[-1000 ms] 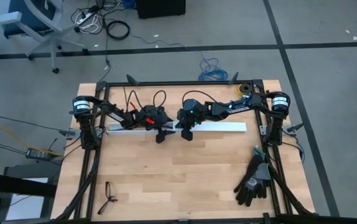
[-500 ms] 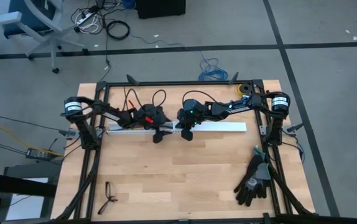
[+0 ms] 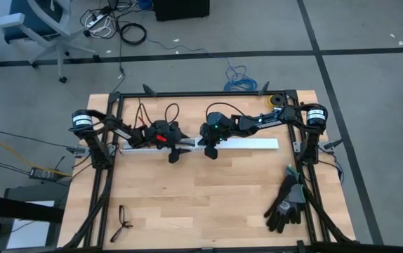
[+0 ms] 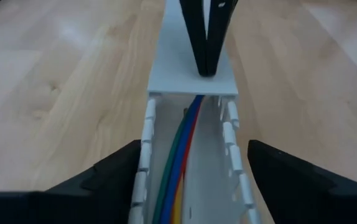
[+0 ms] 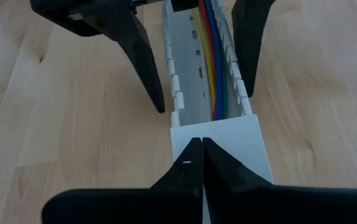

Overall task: Ziptie cables
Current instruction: Close the white cable duct with the white cable duct cover

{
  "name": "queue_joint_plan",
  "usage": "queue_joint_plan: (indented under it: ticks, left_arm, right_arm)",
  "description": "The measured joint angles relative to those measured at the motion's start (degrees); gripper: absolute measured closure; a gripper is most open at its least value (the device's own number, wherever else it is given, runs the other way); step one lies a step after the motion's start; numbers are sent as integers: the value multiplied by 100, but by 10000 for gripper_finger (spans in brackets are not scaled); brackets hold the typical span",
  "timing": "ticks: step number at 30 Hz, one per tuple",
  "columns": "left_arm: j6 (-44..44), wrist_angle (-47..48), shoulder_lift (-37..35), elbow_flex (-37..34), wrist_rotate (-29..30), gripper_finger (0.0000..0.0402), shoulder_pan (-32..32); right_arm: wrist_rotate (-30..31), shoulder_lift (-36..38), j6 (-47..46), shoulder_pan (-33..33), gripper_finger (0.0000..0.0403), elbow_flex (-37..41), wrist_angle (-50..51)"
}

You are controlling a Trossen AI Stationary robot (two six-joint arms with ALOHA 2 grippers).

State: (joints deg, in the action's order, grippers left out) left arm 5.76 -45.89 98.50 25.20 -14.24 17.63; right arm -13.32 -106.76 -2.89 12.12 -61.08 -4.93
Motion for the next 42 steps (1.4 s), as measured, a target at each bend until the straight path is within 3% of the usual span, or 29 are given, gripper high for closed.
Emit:
queue_joint_plan:
  ticks: [9, 16, 21, 33, 42]
  left_arm:
    - [11, 39, 0, -1, 53, 163, -2]
    - [7, 32, 0, -4, 48, 180, 0]
    - [0, 35, 2, -1, 87, 180, -2]
    - [5, 82, 2, 3, 89, 177, -2]
    - [-34, 325, 20, -10, 103, 109, -2]
  right_arm:
    - [-9, -175, -49, -1, 403, -54, -344]
    - [-307, -1050, -47, -44, 403, -967, -382]
    - [-315, -1187, 333, -124, 403, -1430, -271]
    - [-289, -753, 463, -151, 403, -1500, 155]
    - [-75, -738, 459, -151, 403, -1499, 487]
